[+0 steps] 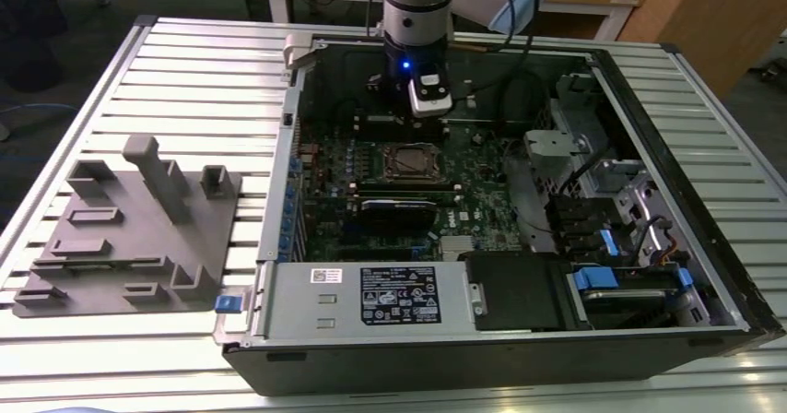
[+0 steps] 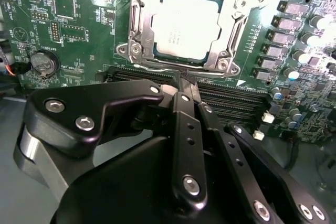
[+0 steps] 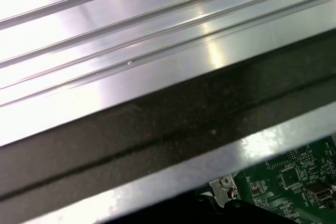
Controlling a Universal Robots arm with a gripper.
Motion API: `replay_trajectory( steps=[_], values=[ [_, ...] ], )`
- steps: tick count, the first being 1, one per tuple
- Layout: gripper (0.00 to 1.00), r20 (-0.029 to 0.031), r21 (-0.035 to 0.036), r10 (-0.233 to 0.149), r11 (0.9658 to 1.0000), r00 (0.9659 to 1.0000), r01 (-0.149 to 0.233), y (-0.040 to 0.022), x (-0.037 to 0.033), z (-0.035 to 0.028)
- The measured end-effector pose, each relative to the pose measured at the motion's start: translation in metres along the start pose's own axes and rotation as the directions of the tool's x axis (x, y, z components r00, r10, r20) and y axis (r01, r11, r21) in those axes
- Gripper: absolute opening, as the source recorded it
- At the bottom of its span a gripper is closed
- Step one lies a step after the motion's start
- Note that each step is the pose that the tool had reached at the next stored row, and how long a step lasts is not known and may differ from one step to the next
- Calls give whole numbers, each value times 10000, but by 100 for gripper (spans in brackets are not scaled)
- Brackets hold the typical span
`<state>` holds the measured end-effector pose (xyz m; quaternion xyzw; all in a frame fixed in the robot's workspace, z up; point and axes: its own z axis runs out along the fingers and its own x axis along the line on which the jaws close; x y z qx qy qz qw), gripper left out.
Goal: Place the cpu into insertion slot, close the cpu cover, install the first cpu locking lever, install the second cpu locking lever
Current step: 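Install the first cpu locking lever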
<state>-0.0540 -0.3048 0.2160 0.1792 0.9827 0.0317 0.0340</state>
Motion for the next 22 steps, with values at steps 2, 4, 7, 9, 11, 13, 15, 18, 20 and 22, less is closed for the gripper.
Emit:
replay_trajectory(
  steps=[2, 4, 7, 9, 11, 13, 15, 18, 20, 22],
  values=[
    [11, -4, -5, -55, 10000, 10000, 55, 1, -2, 0],
    [11, -13, -8, -166, 9999, 9999, 166, 4, -12, 1],
    [11, -35, -25, -465, 9989, 9989, 465, 8, -21, 4],
    [11, -52, -40, -709, 9975, 9975, 709, 8, -22, 7],
    [11, -72, -59, -1001, 9950, 9950, 1000, 8, -22, 10],
    [11, -88, -71, -1244, 9922, 9922, 1243, 7, -22, 12],
    [11, -91, -59, -1344, 9909, 9909, 1344, 1, -24, 11],
    [11, -77, 10, -1378, 9905, 9904, 1378, -7, -27, 11],
    [11, -70, 46, -1393, 9902, 9902, 1393, -27, -35, 9],
    [11, -69, 49, -1401, 9901, 9901, 1401, -58, -47, 8]
  ],
)
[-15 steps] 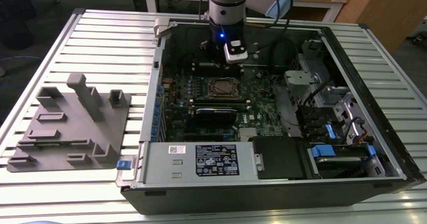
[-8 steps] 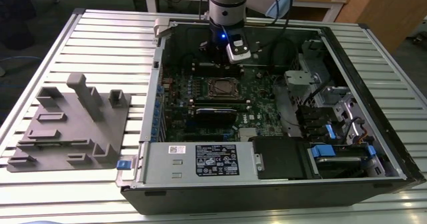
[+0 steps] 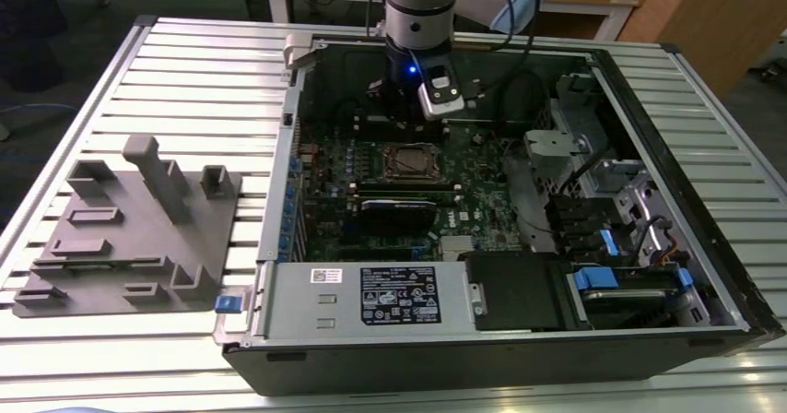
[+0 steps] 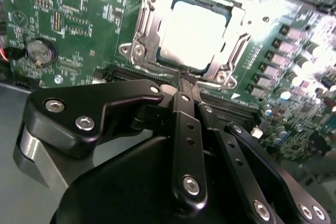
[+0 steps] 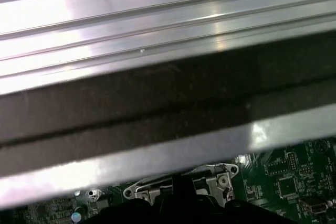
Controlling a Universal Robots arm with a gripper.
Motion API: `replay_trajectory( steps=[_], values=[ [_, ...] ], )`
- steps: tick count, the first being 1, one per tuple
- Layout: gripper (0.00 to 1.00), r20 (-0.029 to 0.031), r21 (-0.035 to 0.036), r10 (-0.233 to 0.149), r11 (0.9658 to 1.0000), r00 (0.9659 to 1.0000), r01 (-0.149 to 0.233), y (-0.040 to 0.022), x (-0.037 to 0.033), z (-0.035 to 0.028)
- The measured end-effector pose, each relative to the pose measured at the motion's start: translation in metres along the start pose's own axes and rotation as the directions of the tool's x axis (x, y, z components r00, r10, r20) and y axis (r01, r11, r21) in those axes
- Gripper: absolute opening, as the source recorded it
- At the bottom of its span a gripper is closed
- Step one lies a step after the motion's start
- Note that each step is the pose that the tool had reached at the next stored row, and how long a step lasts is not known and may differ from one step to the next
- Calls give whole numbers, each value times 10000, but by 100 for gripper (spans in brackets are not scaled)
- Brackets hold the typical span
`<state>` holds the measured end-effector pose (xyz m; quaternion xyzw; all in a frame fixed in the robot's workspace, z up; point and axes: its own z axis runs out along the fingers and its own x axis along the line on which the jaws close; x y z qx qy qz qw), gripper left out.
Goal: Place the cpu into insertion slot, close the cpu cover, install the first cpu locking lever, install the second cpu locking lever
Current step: 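Install the first cpu locking lever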
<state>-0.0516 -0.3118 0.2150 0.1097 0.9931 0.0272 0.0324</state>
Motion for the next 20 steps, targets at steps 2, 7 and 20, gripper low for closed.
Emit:
replay_trajectory(
  steps=[2, 7, 20],
  values=[
    [11, 1, 4, -9, 10000, 10000, 9, -30, -7, -1],
    [11, 8, 44, -25, 10000, 10000, 25, -87, -19, -5],
    [11, 10, 50, -33, 10000, 10000, 33, -173, -43, -87]
  ],
)
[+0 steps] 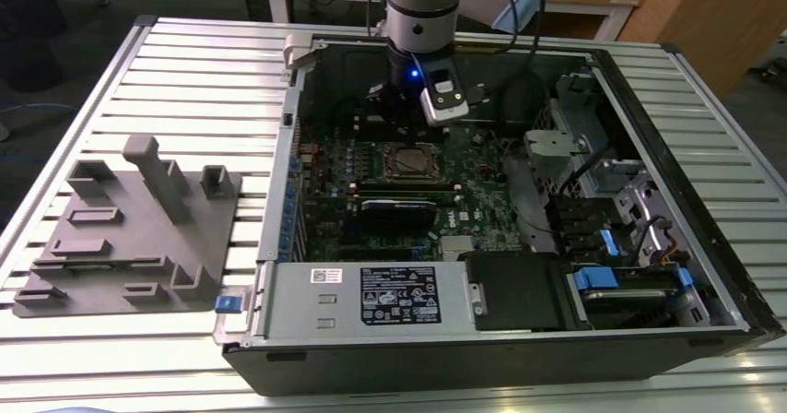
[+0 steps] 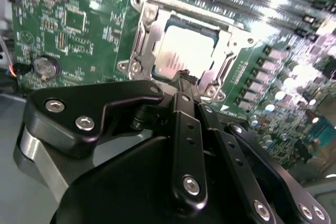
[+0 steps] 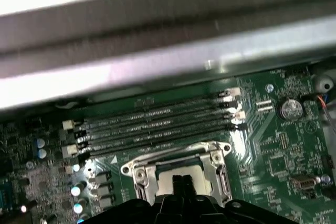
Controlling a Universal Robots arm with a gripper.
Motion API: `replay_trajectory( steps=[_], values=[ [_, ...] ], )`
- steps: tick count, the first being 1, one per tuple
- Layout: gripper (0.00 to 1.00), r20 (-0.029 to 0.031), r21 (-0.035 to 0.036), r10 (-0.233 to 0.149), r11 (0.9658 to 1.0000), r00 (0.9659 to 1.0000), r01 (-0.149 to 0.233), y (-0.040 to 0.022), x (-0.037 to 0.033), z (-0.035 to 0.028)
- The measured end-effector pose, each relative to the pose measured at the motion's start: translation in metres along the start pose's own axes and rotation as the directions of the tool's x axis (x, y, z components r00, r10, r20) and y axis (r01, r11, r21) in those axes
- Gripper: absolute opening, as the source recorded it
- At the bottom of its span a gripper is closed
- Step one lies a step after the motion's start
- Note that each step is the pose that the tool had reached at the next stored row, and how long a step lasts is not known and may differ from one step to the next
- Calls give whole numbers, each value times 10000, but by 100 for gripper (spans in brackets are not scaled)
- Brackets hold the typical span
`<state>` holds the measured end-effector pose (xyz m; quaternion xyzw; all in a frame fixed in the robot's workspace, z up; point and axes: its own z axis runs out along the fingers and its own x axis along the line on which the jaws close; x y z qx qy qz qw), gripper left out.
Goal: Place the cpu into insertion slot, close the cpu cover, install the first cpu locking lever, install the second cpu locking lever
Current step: 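Install the first cpu locking lever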
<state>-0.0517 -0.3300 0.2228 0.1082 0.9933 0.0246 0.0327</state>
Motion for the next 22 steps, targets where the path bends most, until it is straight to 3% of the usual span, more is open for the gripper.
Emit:
replay_trajectory(
  steps=[6, 13, 17, 19, 22],
  values=[
    [11, -1, 0, 0, 10000, 10000, 0, -93, -21, -4],
    [11, -1, -2, 1, 10000, 10000, -1, -95, -24, -39],
    [11, 8, 42, -4, 10000, 10000, 4, -96, -24, -39],
    [11, 33, 155, -11, 9999, 10000, 11, -95, -24, -39],
    [11, 34, 157, -11, 9999, 10000, 11, -95, -24, -40]
  ],
)
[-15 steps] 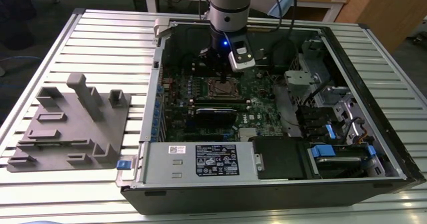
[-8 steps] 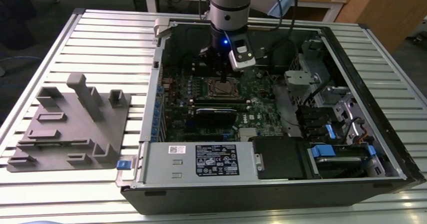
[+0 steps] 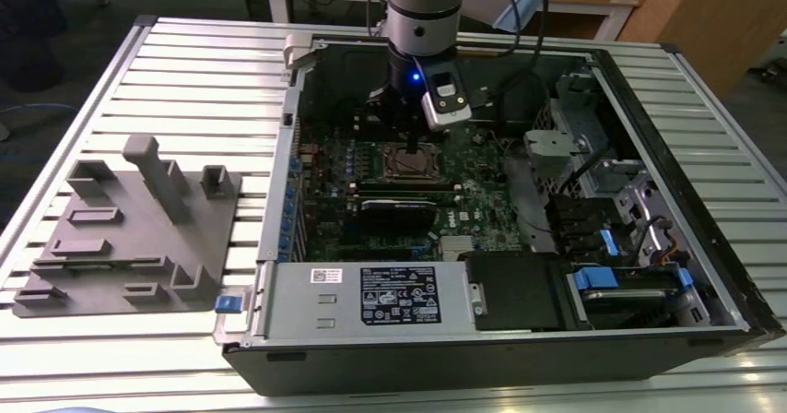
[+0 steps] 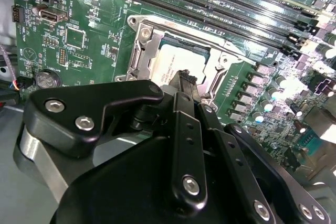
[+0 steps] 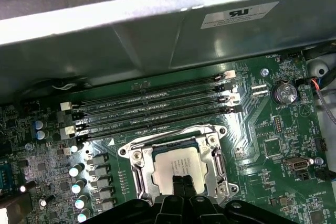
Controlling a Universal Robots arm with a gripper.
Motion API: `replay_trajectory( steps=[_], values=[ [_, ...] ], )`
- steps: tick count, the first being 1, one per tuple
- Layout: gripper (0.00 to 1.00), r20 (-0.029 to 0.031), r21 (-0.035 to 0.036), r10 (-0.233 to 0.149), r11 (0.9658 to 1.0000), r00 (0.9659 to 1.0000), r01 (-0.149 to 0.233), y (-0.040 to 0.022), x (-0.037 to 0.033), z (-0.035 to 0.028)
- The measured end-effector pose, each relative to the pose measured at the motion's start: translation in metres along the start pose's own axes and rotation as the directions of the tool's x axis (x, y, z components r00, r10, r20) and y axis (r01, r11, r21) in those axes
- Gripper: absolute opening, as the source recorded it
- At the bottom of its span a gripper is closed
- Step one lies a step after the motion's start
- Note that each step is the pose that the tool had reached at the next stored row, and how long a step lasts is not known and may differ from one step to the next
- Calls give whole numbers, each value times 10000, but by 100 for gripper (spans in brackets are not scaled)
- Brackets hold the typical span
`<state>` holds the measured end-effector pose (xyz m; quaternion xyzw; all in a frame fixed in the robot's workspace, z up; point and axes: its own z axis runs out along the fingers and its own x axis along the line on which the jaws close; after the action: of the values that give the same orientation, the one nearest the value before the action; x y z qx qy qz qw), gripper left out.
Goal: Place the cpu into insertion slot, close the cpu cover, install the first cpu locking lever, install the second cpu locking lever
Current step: 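Install the first cpu locking lever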
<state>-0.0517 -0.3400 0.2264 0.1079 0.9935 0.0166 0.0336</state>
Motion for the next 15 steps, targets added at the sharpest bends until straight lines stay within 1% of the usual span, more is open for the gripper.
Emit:
replay_trajectory(
  steps=[9, 15],
  values=[
    [11, 0, 1, 0, 10000, 10000, 0, 0, 0, -5],
    [11, 0, 1, 0, 10000, 10000, 0, 1, -2, -43]
  ],
)
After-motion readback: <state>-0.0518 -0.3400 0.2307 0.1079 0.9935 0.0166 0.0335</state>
